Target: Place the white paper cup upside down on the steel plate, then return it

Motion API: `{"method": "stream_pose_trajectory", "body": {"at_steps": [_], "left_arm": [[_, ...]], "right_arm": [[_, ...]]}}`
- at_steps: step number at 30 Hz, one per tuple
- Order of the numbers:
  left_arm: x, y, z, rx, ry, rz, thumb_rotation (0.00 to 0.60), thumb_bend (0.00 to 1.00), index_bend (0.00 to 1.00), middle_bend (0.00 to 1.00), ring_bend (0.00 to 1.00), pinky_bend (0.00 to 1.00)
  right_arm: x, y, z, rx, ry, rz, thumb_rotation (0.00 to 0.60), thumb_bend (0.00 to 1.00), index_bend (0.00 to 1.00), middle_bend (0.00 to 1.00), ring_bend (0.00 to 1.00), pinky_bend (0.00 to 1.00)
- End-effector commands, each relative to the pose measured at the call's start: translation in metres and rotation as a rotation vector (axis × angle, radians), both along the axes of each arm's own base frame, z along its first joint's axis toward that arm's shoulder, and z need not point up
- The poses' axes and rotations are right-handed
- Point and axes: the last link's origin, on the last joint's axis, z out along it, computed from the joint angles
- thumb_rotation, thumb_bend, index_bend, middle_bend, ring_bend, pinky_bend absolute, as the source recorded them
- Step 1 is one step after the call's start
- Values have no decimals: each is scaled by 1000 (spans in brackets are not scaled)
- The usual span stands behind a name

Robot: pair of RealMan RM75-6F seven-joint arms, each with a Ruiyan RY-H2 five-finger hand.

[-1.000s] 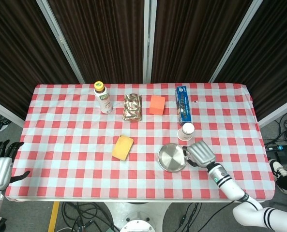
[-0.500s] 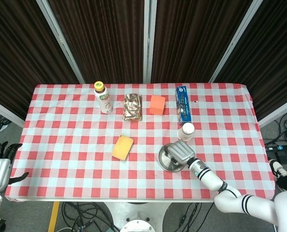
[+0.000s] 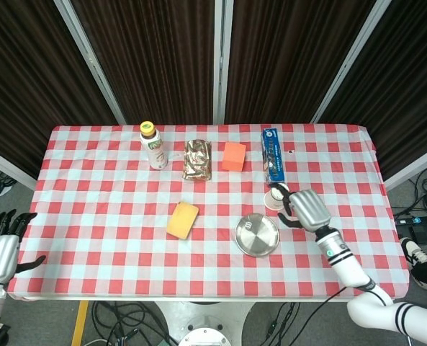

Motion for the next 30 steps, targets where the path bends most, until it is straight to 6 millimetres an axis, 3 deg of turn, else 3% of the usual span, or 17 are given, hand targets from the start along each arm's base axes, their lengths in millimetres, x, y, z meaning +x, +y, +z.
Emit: {"method": "stream_pose_trajectory", "body": {"at_steps": [1,4,8,20,30], "left_arm": [[2,2,-1,-6,-2,-8,600,0,151,156,41,0],[4,2,-2,-8,-4,-14,600,0,152,156,41,0],[4,1,0,-7,0,-8,600,0,152,155,41,0],[7,1,2,-9,11,-3,600,0,152,155,41,0],[6,1,1,-11,8,1,600,0,152,156,41,0]], "right_arm": [[-26,-6,32,-30,-106,-160,600,225,218,341,171,293],[-35,-14,28,26,-145,-248,600,163,166,210,23,115],[-42,-30,14,90,-200,-327,600,126,114,142,0,30],[-43,-59,-30,185,-271,-412,600,101,62,116,0,13],[-42,-64,-49,205,-292,-436,600,108,194,118,0,13]]}}
